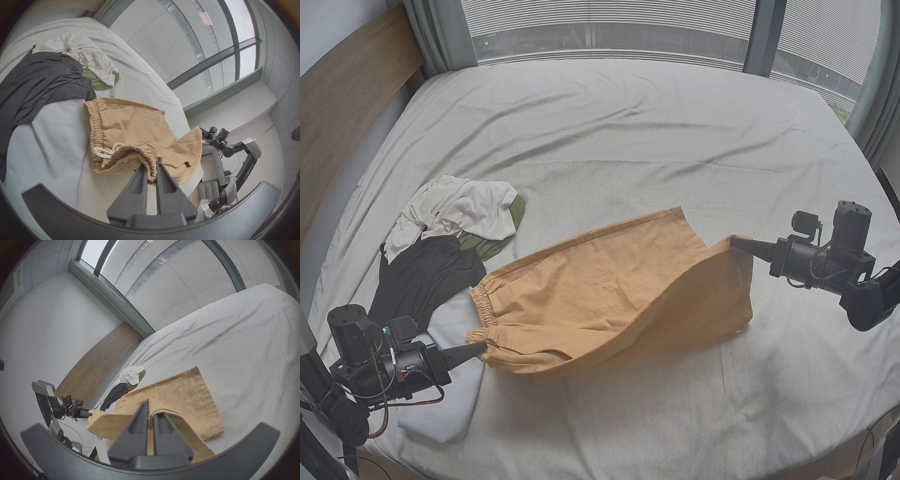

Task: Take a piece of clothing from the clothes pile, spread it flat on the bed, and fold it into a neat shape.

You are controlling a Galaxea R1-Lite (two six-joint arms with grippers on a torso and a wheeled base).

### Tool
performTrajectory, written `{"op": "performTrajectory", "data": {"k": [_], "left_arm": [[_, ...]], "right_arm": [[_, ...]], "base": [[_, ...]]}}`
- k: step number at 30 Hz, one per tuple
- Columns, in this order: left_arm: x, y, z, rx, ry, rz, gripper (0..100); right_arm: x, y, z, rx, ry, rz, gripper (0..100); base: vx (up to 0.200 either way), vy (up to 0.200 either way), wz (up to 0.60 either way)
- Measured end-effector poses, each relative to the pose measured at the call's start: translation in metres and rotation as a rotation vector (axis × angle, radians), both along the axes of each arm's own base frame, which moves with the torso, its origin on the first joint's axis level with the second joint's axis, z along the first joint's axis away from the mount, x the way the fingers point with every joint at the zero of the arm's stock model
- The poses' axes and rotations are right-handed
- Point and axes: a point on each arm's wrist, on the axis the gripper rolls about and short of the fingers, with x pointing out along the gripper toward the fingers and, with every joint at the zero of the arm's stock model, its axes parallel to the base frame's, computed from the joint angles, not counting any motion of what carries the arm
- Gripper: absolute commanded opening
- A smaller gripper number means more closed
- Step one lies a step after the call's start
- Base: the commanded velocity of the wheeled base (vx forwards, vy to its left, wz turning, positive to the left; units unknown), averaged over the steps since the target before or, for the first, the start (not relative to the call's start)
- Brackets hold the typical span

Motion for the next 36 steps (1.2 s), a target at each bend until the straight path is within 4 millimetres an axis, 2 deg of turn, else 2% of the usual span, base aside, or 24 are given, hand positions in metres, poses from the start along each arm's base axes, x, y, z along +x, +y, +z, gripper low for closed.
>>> {"op": "performTrajectory", "data": {"k": [18, 36], "left_arm": [[0.003, 0.005, 0.004, -0.005, -0.020, 0.025, 0], [0.008, 0.011, 0.005, -0.025, -0.010, 0.061, 0]], "right_arm": [[0.023, 0.003, 0.030, 0.004, -0.034, -0.002, 0], [0.056, 0.013, 0.041, -0.005, -0.004, 0.010, 0]], "base": [[0.000, 0.000, 0.00], [0.000, 0.000, 0.00]]}}
